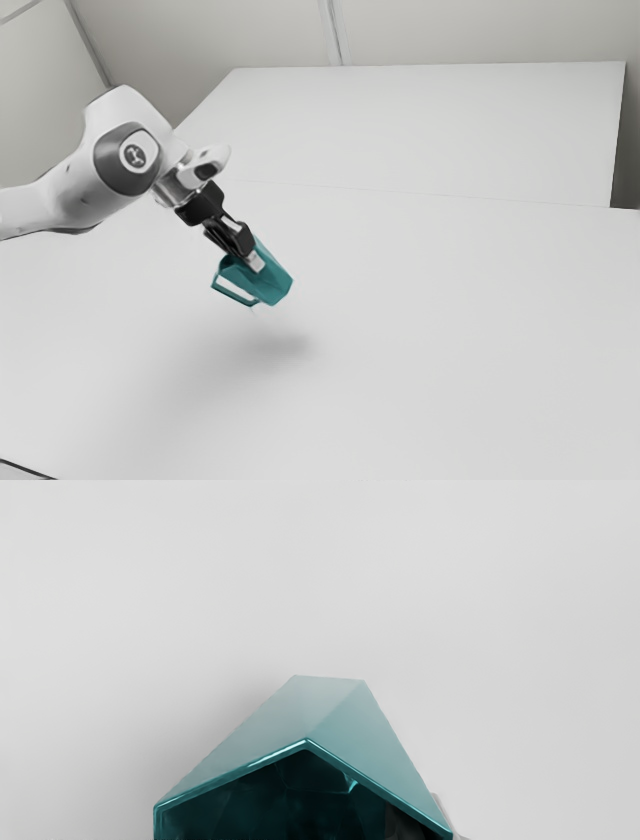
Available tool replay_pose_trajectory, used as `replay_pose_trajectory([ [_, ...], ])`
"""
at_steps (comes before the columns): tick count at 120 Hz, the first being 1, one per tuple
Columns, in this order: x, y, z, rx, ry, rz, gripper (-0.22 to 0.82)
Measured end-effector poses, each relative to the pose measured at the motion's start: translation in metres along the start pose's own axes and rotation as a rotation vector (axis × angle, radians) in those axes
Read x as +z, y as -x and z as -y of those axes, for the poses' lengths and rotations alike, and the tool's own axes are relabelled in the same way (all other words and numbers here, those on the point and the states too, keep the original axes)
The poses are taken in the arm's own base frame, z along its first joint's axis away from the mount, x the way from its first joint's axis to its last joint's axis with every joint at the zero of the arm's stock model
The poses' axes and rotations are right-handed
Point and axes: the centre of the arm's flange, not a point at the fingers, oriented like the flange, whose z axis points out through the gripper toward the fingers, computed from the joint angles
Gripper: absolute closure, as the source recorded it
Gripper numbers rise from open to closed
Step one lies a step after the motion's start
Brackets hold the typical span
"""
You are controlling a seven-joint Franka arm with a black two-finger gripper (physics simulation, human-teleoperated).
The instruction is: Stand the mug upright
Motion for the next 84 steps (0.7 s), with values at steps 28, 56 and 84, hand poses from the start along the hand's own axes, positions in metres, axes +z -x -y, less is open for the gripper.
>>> replay_pose_trajectory([
  [28,0.007,-0.022,0.03,-0.074,-0.149,0.057,0.79],
  [56,0.007,-0.038,0.044,-0.113,-0.256,0.071,0.79],
  [84,0.017,-0.043,0.056,-0.145,-0.338,0.08,0.79],
])
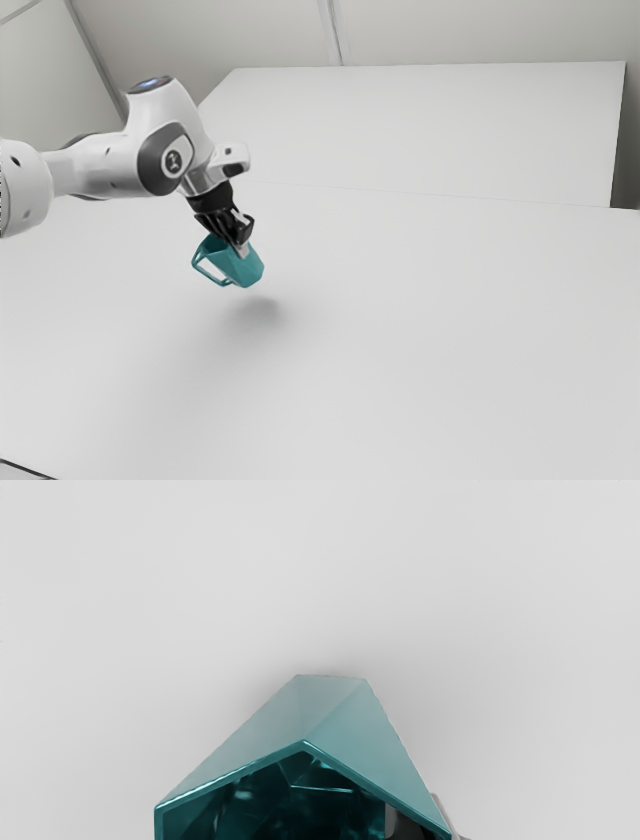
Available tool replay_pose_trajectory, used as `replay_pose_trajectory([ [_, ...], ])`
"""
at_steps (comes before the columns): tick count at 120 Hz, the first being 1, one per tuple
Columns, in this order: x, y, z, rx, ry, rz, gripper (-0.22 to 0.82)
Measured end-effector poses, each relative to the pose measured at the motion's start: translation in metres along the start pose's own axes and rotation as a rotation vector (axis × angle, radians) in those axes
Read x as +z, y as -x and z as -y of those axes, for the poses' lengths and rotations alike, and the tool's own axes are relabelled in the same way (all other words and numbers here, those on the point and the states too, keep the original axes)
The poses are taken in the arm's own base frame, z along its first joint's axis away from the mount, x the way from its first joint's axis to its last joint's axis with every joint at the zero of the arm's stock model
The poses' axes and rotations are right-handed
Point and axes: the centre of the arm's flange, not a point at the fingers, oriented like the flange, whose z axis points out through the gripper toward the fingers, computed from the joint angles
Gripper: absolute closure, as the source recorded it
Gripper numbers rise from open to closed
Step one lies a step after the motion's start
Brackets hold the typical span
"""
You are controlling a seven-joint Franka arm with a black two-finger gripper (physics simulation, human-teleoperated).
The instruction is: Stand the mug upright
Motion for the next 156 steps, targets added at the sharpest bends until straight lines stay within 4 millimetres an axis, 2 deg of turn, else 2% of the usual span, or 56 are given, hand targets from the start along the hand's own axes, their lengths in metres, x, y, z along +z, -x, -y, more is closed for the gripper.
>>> replay_pose_trajectory([
  [31,0.019,-0.008,0.003,-0.038,-0.037,0.005,0.79],
  [63,0.038,-0.01,0.017,-0.096,-0.047,0.016,0.79],
  [120,0.061,-0.018,0.028,-0.147,-0.049,0.027,0.78],
  [140,0.062,-0.019,0.028,-0.153,-0.05,0.021,0.75],
  [156,0.061,-0.019,0.028,-0.157,-0.048,0.015,0.66],
])
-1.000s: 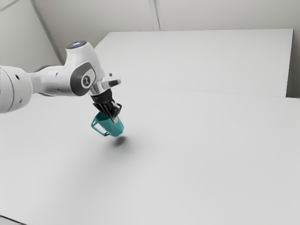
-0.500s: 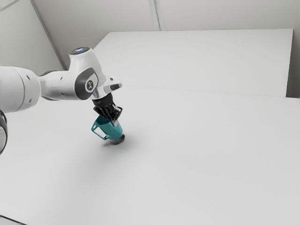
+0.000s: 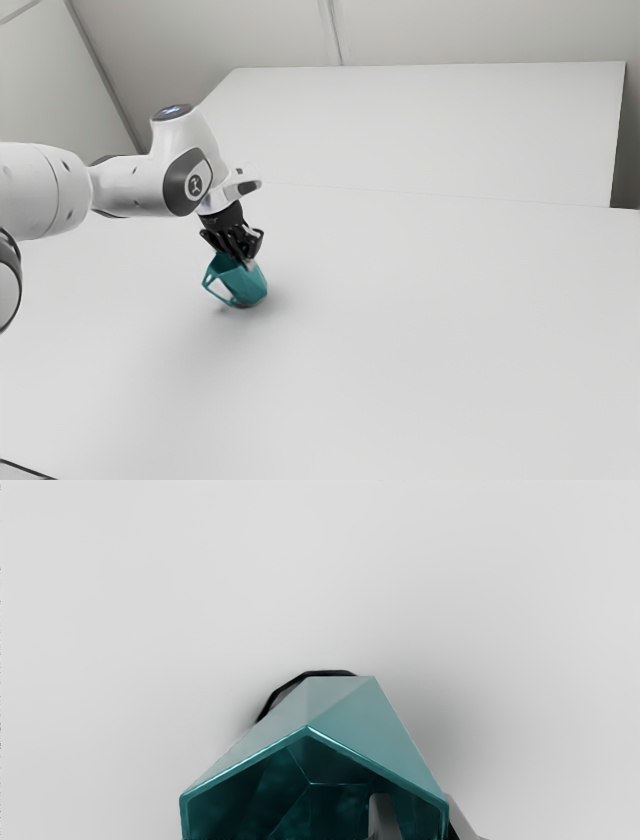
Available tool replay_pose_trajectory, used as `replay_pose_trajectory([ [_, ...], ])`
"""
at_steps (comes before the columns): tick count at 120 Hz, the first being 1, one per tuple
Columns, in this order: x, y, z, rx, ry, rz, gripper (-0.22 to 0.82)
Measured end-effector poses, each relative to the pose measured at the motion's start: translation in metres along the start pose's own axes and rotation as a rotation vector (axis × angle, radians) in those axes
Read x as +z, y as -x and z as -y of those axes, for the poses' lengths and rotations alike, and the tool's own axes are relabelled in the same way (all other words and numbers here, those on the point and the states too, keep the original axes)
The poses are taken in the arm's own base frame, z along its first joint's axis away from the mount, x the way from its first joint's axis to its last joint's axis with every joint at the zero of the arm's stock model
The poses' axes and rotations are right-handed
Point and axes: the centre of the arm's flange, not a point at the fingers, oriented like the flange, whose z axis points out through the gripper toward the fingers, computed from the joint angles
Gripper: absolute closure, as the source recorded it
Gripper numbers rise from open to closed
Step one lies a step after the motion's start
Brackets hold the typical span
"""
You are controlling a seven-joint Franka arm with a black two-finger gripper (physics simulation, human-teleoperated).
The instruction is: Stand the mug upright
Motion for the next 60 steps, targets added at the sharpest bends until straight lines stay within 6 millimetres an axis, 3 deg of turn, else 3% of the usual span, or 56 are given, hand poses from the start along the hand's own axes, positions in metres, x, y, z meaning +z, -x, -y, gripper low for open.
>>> replay_pose_trajectory([
  [31,-0.014,0.002,0.005,-0.013,0.008,-0.023,0.54],
  [60,-0.049,0.004,0.003,-0.003,0.011,-0.073,0.49],
])
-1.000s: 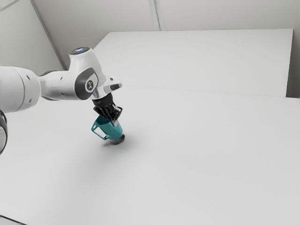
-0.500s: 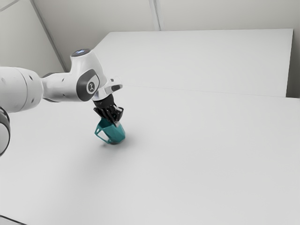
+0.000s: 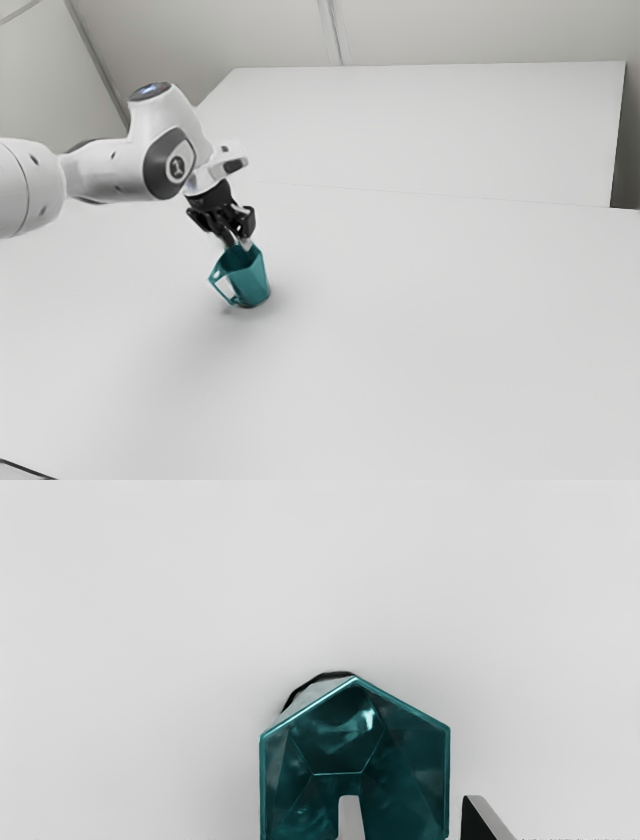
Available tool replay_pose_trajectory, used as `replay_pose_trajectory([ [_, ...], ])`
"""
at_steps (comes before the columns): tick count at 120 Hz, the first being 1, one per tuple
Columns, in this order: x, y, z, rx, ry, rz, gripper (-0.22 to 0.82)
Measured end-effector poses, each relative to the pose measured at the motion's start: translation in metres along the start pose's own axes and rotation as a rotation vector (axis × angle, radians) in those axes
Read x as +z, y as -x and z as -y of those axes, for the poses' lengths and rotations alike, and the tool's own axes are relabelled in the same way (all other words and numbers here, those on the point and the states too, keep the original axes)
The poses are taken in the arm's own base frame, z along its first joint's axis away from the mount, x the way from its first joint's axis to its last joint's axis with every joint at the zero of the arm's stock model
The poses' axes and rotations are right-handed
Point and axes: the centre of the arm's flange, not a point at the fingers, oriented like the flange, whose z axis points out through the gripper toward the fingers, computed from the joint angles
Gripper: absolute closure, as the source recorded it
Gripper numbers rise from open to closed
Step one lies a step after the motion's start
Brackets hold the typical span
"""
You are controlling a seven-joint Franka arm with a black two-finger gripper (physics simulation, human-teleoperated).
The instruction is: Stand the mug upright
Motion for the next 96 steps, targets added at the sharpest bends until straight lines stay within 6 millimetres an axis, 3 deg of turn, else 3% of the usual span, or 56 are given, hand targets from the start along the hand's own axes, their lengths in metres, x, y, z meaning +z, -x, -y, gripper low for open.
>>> replay_pose_trajectory([
  [21,-0.052,-0.004,-0.004,0.031,-0.005,-0.056,0.43],
  [60,-0.165,-0.017,-0.001,0.11,-0.114,-0.106,0.14],
  [96,-0.238,0.003,0.02,0.124,-0.208,-0.132,0.05],
])
